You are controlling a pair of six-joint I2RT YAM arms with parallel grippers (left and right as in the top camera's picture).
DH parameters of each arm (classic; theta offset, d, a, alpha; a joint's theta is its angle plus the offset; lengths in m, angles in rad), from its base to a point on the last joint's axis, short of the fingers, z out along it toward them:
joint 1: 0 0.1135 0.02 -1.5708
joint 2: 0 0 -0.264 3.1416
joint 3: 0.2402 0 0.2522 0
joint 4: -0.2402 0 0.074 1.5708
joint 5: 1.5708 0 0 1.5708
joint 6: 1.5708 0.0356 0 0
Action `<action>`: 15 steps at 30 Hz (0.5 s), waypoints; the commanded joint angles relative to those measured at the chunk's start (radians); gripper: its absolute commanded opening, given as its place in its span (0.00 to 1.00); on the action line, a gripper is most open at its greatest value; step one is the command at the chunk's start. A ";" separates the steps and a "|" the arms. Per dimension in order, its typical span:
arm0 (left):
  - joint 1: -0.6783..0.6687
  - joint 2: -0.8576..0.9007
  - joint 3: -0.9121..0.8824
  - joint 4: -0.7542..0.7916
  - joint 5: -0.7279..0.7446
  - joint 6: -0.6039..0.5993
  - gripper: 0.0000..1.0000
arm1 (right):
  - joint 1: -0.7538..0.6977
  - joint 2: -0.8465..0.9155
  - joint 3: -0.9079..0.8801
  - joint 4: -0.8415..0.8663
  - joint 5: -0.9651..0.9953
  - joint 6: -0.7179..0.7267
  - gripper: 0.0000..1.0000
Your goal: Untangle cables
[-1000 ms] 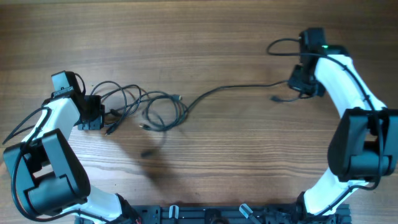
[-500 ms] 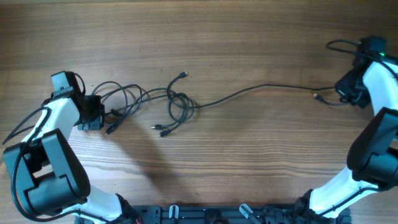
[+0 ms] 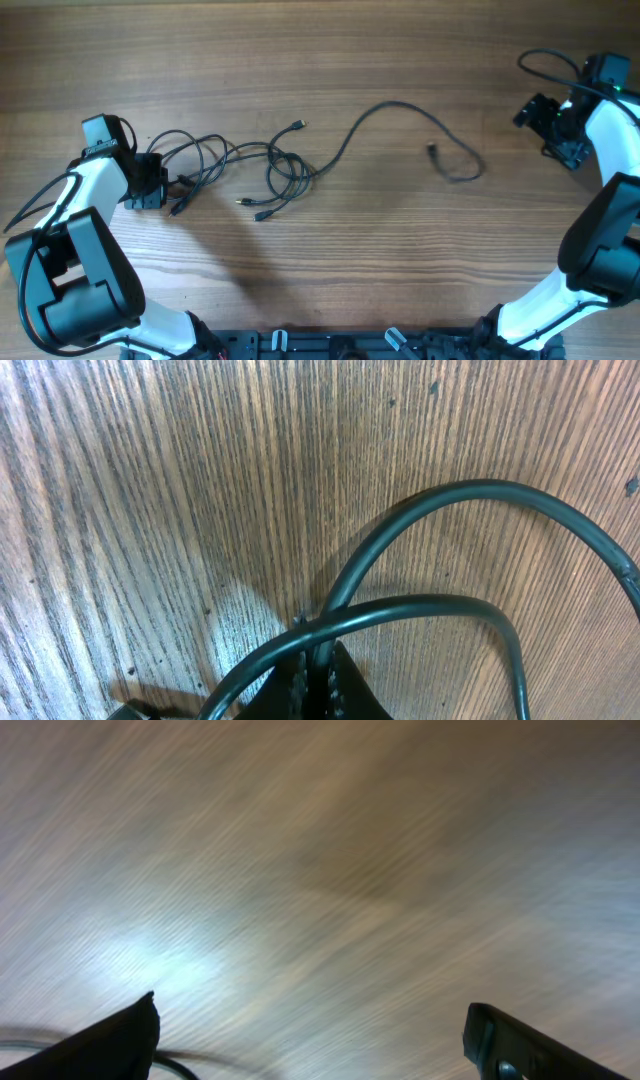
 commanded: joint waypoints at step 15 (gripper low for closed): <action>0.008 0.006 -0.006 0.011 0.009 0.012 0.11 | 0.475 0.016 0.013 0.106 -0.428 0.101 0.73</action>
